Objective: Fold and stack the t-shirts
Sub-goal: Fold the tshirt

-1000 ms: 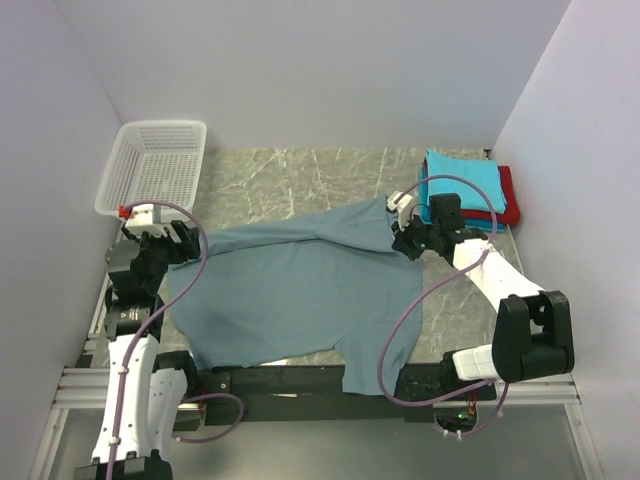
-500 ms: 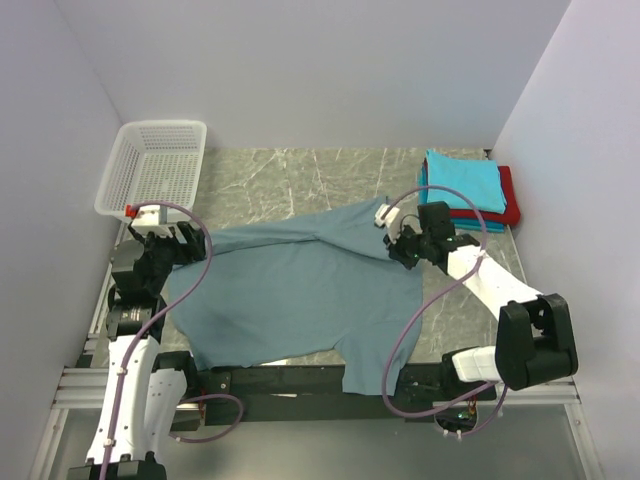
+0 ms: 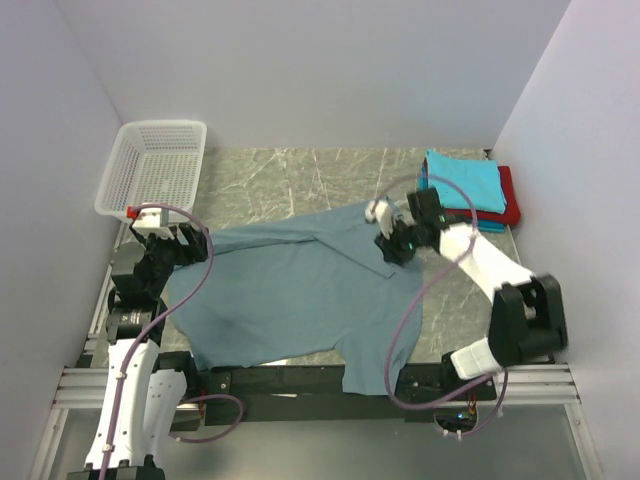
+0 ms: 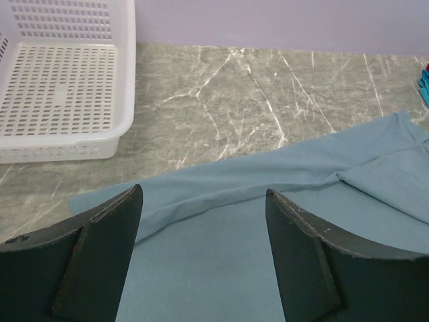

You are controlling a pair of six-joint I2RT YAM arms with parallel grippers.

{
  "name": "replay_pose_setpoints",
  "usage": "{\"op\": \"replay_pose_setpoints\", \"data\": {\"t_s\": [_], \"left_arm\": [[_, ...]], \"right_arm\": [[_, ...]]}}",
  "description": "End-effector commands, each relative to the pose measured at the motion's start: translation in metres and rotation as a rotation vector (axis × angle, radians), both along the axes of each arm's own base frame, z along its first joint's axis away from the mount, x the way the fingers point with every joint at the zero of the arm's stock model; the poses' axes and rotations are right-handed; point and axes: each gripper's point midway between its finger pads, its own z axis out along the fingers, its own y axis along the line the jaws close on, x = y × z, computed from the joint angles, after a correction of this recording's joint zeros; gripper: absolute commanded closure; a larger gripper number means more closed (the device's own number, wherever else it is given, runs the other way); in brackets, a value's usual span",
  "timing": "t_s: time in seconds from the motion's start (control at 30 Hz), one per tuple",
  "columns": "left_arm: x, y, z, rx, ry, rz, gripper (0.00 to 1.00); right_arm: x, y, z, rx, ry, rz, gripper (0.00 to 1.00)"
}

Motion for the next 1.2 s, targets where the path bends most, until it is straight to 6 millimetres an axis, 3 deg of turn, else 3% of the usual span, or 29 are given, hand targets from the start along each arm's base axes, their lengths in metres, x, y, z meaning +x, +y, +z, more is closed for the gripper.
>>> {"op": "replay_pose_setpoints", "data": {"t_s": [0.0,0.03,0.07,0.1,0.17,0.2,0.27,0.3,0.37,0.53,0.87,1.17], "left_arm": [[0.0,-0.006,0.016,0.011,-0.057,-0.031,0.21],[0.0,-0.006,0.017,0.015,-0.059,-0.03,0.21],[-0.001,-0.005,0.017,0.017,-0.059,-0.027,0.21],[-0.001,-0.005,0.017,0.02,-0.06,-0.026,0.21],[-0.002,-0.006,0.018,0.024,-0.063,-0.024,0.2],[-0.002,-0.006,0.018,0.027,-0.065,-0.023,0.2],[-0.003,-0.007,0.019,0.03,-0.069,-0.03,0.2],[-0.003,-0.008,0.019,0.03,-0.07,-0.033,0.2],[-0.003,-0.009,0.018,0.03,-0.067,-0.033,0.2],[-0.002,-0.014,0.017,0.029,-0.063,-0.056,0.2],[-0.001,-0.016,0.016,0.027,-0.059,-0.069,0.2],[0.0,-0.017,0.015,0.028,-0.053,-0.074,0.2]], "right_arm": [[0.033,0.043,0.02,0.16,0.13,-0.004,0.58],[0.034,0.057,0.022,0.218,0.196,0.007,0.57],[0.048,0.068,0.035,0.246,0.198,0.015,0.56],[0.055,0.074,0.019,0.254,0.275,-0.012,0.56],[0.079,0.086,0.028,0.288,0.275,-0.015,0.55],[0.086,0.088,0.012,0.28,0.315,-0.038,0.55],[0.103,0.092,0.014,0.28,0.322,-0.056,0.55],[0.108,0.093,0.0,0.27,0.353,-0.073,0.55],[0.119,0.094,-0.004,0.259,0.347,-0.089,0.55],[0.129,0.092,-0.026,0.211,0.368,-0.114,0.55],[0.146,0.094,-0.029,0.174,0.362,-0.153,0.55],[0.14,0.097,-0.042,0.133,0.393,-0.134,0.57]]}}
